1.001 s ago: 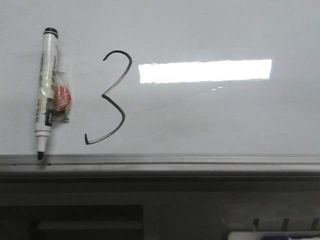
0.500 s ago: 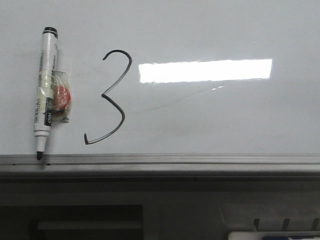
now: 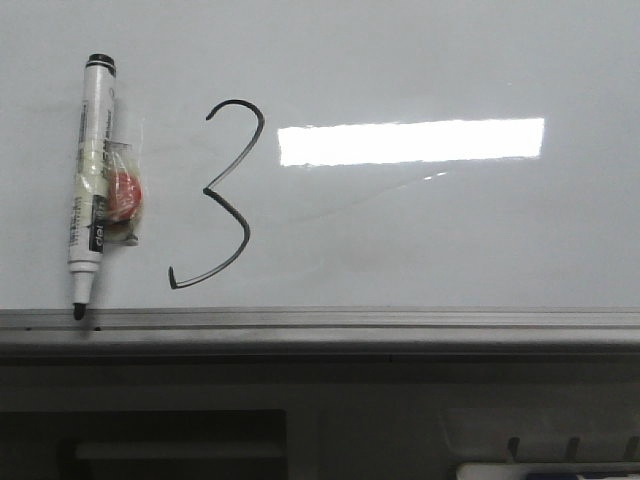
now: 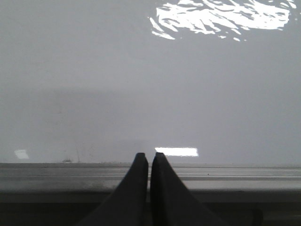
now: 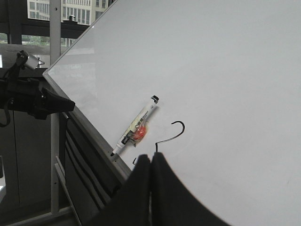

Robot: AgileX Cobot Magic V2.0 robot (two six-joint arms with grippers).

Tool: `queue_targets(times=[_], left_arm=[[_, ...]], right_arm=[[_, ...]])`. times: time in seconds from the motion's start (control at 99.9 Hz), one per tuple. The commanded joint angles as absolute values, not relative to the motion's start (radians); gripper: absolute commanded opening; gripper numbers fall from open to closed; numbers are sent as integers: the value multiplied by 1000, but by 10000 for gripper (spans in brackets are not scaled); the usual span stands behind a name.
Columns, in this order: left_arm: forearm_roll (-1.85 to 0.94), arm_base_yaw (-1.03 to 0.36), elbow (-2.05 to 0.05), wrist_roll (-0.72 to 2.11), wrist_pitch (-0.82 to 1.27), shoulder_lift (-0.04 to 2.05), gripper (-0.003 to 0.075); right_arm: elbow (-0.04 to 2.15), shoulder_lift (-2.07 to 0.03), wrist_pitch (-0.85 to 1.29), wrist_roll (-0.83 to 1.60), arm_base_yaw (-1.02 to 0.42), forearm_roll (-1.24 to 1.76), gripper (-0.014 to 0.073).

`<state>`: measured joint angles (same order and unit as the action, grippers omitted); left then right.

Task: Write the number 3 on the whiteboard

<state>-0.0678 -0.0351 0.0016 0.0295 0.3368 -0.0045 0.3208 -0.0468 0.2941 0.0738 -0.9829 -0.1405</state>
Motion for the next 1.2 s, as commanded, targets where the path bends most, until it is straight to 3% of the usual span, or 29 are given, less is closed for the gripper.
queue_targets(times=[0.0,0.41,0.6,0.991,1.191], left_arm=[[-79,-34,11,17,294,-29,-21],[-79,-34,11,17,294,-29,-21],[-79,-34,11,17,294,-29,-21],[-79,-34,11,17,294,-29,-21],[-79,-34,11,17,294,-29,-21]], right_arm=[[347,-60,214,72,-977,-156,-61],[295,-60,132,72,-937,-156,-61],[230,-64,0,72,-734,-146,-61],[79,-64,-51,72,-111,-113,-61],[-23,-44,-115,72,-5,-31,-61]])
